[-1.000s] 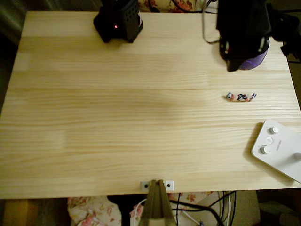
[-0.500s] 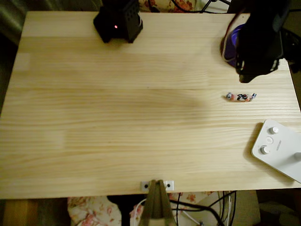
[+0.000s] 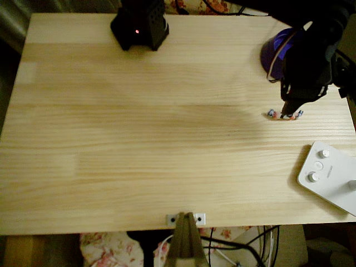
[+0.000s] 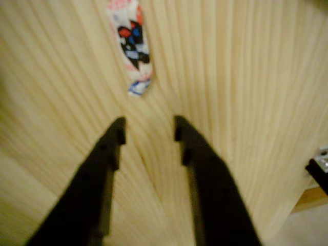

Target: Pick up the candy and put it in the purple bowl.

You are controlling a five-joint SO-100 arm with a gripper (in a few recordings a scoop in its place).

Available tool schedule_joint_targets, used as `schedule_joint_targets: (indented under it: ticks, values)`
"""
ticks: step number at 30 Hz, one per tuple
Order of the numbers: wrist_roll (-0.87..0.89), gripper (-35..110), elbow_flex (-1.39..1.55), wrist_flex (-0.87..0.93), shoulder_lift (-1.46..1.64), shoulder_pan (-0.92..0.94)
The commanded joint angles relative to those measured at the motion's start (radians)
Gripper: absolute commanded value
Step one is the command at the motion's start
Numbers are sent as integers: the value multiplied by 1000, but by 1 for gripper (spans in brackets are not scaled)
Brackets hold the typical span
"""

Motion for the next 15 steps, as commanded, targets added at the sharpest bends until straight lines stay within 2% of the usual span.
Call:
schedule_joint_targets:
  ticks: [1,15]
  values:
    - [0,17,-133,21,28,-32]
    - [15,22,-296,117,-86,-80]
